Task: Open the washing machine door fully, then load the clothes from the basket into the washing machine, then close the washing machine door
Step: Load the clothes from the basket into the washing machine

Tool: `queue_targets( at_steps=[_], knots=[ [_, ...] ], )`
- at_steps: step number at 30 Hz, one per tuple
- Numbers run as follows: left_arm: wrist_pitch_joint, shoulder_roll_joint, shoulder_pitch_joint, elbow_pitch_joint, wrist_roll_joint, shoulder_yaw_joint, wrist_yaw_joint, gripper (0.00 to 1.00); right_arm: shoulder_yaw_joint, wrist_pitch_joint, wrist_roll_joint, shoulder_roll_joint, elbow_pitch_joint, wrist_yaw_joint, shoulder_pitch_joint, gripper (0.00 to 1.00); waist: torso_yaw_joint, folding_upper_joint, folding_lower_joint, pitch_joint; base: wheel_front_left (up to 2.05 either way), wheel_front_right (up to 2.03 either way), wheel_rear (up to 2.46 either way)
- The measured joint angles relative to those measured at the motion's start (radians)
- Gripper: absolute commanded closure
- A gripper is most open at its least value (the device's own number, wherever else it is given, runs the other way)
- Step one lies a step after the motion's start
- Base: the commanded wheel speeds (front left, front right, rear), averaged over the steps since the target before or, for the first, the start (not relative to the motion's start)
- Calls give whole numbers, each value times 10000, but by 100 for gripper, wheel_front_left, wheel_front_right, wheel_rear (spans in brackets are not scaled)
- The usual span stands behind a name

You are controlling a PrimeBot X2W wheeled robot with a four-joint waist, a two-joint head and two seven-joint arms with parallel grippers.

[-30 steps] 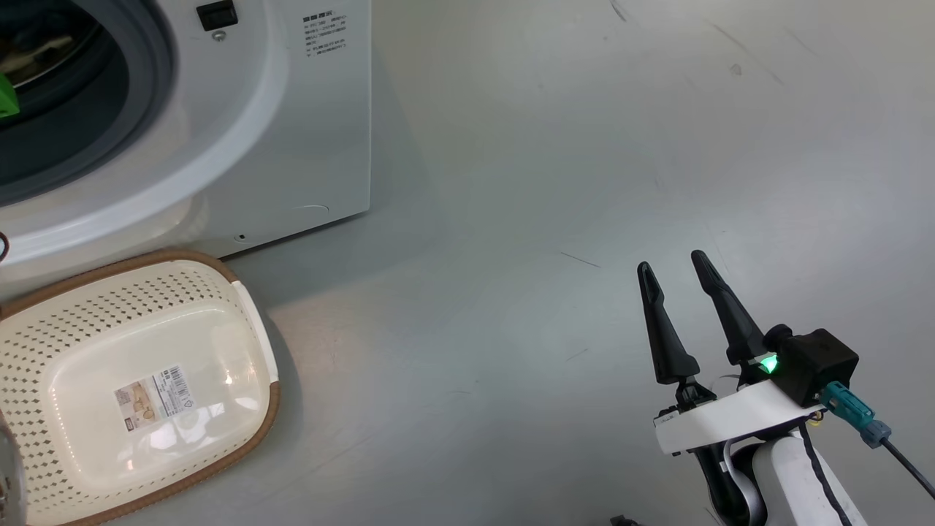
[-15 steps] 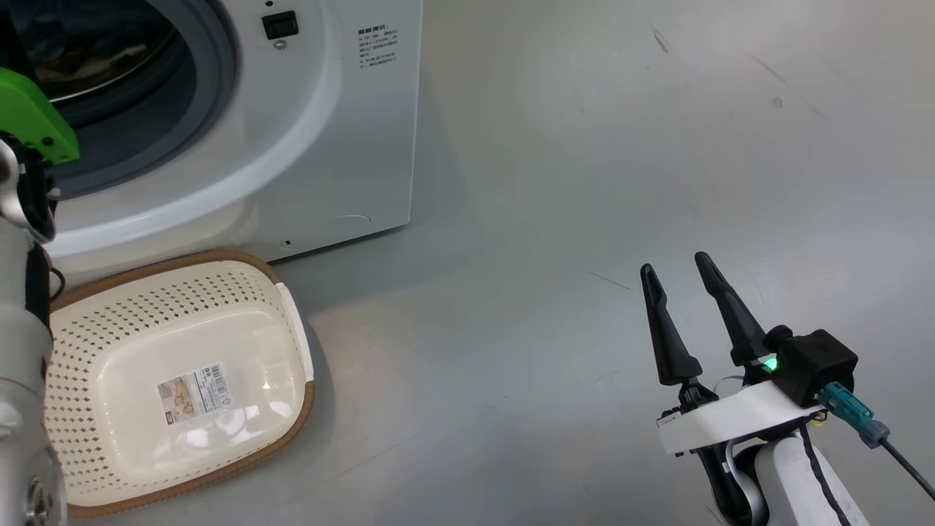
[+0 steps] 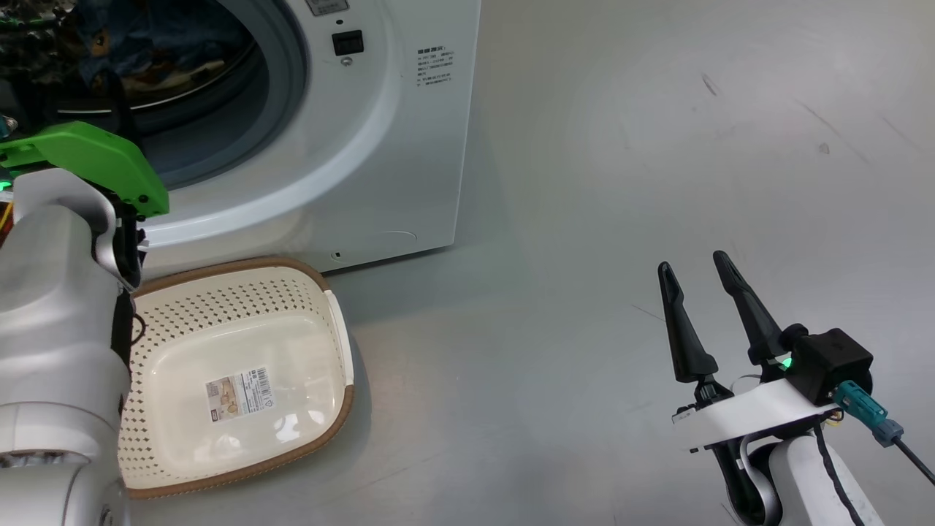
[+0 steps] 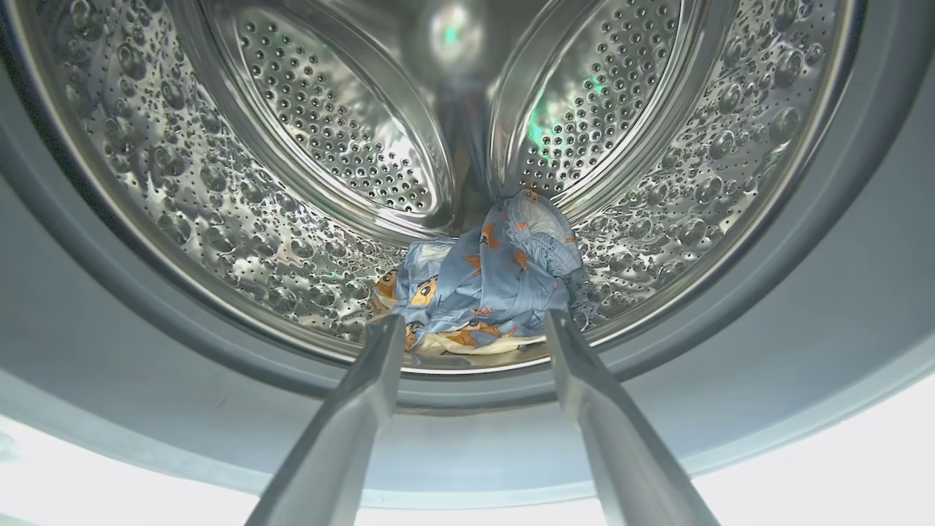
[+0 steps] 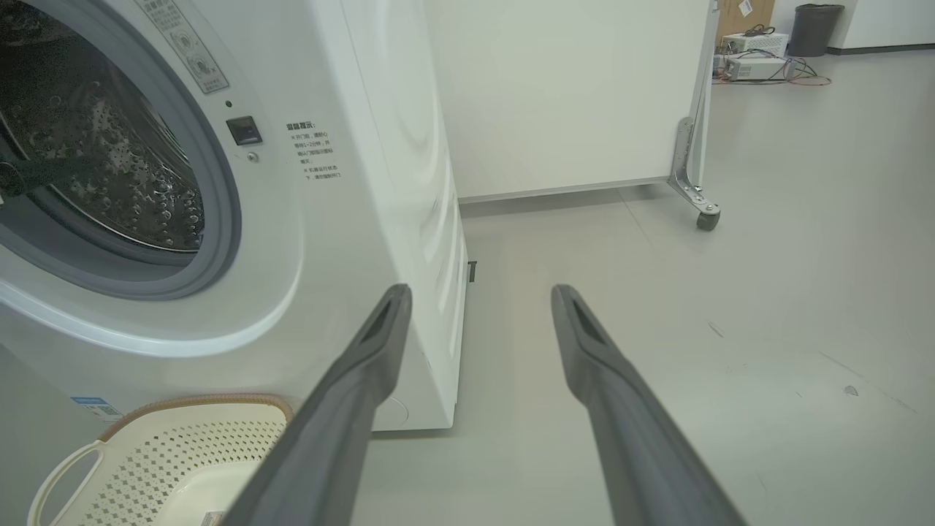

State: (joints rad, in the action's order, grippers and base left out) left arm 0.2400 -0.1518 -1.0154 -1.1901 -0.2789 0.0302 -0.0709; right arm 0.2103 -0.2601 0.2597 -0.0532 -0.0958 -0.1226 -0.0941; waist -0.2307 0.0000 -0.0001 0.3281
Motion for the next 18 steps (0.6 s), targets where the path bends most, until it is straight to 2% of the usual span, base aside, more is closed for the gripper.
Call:
queue_targets(
  at_steps=[12,18],
  knots=[
    [92,963,1135,311,-301,31,-357,0,-182,0,-117,-309,-42,2,11,0,750,0,1,-643,0,0,0],
    [121,991,1841,704,-299,98,-430,0,-205,0,-146,-422,-54,0,14,0,1117,0,0,-919,0,0,0]
  ],
)
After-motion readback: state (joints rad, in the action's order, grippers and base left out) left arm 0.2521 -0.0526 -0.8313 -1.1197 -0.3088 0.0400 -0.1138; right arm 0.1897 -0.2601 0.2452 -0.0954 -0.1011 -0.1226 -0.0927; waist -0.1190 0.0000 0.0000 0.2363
